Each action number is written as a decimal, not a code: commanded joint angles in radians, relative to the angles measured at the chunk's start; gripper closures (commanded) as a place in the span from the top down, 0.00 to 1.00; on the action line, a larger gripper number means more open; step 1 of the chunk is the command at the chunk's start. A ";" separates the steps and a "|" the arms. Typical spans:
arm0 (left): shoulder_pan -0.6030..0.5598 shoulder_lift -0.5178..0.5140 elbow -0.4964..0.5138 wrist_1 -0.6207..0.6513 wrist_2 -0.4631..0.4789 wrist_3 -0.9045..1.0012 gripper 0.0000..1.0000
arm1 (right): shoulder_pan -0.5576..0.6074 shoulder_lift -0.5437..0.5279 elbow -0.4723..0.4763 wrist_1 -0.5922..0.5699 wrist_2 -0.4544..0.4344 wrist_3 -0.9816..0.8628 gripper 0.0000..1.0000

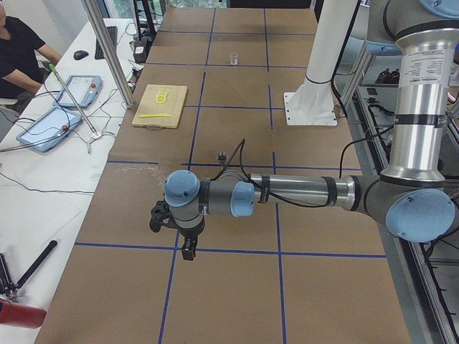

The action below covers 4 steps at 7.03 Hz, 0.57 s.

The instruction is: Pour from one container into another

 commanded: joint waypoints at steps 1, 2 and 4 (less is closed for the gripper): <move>0.000 0.000 0.000 -0.002 0.000 0.000 1.00 | 0.000 -0.003 0.000 0.002 0.001 0.000 1.00; 0.000 0.002 0.002 -0.012 0.000 0.000 1.00 | 0.000 -0.003 0.000 0.002 0.001 0.000 1.00; 0.000 0.000 0.000 -0.012 0.000 -0.002 1.00 | 0.000 -0.004 0.000 0.006 0.001 0.000 1.00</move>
